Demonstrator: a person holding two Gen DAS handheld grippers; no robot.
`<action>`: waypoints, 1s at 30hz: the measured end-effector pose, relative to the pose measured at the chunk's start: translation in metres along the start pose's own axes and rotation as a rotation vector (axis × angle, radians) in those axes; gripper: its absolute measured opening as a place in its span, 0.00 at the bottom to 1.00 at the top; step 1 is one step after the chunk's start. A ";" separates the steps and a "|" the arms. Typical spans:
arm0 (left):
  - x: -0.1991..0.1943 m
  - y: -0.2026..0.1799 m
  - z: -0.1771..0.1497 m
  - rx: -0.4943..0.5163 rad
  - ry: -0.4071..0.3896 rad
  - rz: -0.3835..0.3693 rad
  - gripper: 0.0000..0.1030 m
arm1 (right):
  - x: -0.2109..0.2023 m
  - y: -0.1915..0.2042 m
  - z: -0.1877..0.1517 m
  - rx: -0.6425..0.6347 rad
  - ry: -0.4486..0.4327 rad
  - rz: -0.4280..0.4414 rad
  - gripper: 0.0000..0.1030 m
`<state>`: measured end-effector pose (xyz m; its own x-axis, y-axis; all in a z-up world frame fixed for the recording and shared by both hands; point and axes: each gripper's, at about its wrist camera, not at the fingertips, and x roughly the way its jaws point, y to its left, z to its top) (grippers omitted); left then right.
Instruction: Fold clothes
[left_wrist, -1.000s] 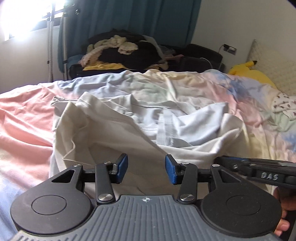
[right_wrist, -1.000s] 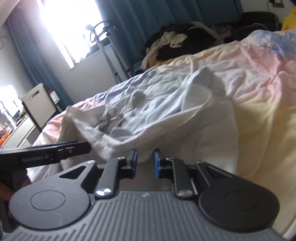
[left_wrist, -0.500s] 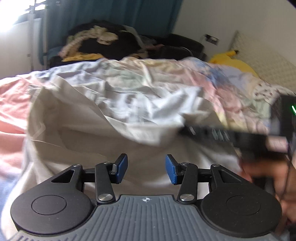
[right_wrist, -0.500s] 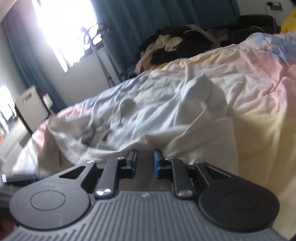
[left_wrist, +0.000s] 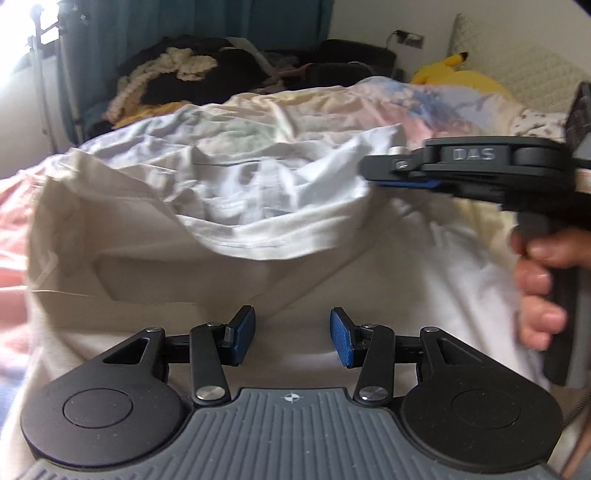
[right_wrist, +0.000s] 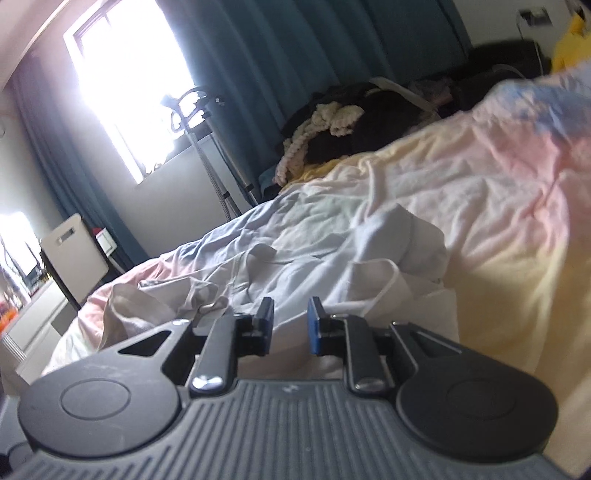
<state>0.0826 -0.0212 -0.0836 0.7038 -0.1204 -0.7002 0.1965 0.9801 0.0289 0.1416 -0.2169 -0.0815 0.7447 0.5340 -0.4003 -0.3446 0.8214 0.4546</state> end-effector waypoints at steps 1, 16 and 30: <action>-0.001 0.001 -0.001 0.011 -0.001 0.029 0.48 | -0.002 0.004 0.000 -0.020 -0.004 -0.005 0.23; -0.035 0.051 0.018 -0.042 -0.116 0.292 0.48 | -0.022 0.025 -0.021 -0.082 0.039 0.001 0.52; -0.022 0.097 0.041 -0.195 -0.101 0.225 0.28 | -0.006 0.036 -0.046 -0.149 0.153 -0.074 0.19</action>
<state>0.1143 0.0701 -0.0363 0.7806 0.0976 -0.6173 -0.0996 0.9945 0.0312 0.0989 -0.1814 -0.0997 0.6797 0.4858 -0.5495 -0.3814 0.8740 0.3009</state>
